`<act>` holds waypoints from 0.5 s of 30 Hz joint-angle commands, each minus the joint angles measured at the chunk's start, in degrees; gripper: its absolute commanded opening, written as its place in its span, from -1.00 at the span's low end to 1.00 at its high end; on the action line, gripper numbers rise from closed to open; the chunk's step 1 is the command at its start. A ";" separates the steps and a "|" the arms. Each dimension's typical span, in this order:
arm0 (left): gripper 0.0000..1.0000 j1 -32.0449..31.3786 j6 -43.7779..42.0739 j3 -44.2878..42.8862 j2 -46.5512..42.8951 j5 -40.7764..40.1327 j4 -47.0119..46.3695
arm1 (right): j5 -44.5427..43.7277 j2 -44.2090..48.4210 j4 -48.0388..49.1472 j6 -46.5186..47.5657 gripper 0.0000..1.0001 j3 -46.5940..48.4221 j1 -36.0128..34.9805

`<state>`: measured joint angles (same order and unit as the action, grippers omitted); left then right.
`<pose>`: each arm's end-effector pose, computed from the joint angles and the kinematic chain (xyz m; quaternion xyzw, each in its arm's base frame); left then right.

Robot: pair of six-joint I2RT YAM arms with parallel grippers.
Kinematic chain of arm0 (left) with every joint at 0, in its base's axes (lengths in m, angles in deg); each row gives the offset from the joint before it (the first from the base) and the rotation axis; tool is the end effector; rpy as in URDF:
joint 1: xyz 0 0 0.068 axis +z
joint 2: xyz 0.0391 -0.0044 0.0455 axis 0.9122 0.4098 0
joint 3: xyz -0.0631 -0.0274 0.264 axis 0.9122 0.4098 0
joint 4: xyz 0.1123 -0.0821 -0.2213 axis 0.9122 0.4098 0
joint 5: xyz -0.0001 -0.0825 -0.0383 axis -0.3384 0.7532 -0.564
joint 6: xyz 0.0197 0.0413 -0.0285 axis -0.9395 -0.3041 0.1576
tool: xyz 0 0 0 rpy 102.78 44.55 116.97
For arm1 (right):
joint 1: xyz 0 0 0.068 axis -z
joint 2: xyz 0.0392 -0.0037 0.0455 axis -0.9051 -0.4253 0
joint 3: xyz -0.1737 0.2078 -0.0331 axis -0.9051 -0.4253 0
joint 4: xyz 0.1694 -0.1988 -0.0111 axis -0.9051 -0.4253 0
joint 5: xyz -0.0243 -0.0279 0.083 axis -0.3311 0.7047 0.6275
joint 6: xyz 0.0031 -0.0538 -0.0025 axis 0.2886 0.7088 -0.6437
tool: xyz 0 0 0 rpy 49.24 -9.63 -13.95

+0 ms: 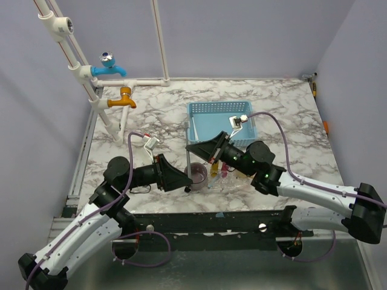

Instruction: Prepare toiletry sets of a toothbrush and toothpaste on the tray

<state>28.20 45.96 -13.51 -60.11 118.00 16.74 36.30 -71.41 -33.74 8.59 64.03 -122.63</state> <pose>0.0962 -0.1025 0.3001 0.1277 0.6895 -0.6519 0.2886 0.1383 0.2220 0.3269 -0.0064 0.6427 0.6589 0.3909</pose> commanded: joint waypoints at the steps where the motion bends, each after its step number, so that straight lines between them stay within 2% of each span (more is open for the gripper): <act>1: 0.11 0.13 2.73 1.40 -0.89 3.55 -6.08 | -1.84 -1.81 6.37 -2.27 -0.99 -1.28 -0.70; 6: 0.03 0.17 5.02 2.51 -0.92 5.41 -10.16 | -1.87 -3.43 9.09 -3.09 -0.99 -1.49 -1.33; 15: -0.23 0.20 5.56 2.20 -2.31 6.61 -9.70 | -1.66 -3.73 12.11 -2.96 -0.99 -2.93 -1.97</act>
<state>28.20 50.92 -11.12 -61.32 122.28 8.81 36.09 -74.92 -25.58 5.73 62.67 -123.95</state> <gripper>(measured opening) 0.408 0.024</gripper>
